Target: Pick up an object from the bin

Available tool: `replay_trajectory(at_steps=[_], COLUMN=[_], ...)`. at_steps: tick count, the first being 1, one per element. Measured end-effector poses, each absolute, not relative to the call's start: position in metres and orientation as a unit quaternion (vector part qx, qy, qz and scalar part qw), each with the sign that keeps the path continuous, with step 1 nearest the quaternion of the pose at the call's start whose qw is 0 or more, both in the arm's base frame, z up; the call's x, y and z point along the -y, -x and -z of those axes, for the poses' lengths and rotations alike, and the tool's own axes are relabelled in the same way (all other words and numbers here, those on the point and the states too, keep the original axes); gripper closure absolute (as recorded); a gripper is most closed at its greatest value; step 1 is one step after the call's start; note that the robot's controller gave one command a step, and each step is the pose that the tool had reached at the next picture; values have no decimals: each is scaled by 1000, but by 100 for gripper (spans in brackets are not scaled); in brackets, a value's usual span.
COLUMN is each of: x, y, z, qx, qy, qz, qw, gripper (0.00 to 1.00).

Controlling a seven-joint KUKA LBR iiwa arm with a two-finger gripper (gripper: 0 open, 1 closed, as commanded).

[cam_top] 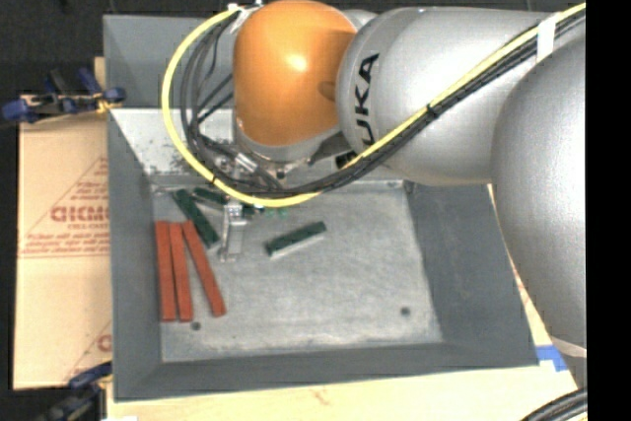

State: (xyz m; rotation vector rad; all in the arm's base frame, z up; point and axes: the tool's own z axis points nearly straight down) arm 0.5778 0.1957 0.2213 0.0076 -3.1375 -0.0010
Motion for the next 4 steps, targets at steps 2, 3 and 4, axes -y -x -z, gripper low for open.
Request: replay_trajectory(at_steps=[2, 3, 4], x=[-138, -136, -104], y=[-654, -655, -654], z=[-77, -77, -229], qx=[999, 998, 999], qy=[54, 56, -53], qz=[2, 1, 0], qw=[-1, -2, -7], gripper=[0, 100, 100])
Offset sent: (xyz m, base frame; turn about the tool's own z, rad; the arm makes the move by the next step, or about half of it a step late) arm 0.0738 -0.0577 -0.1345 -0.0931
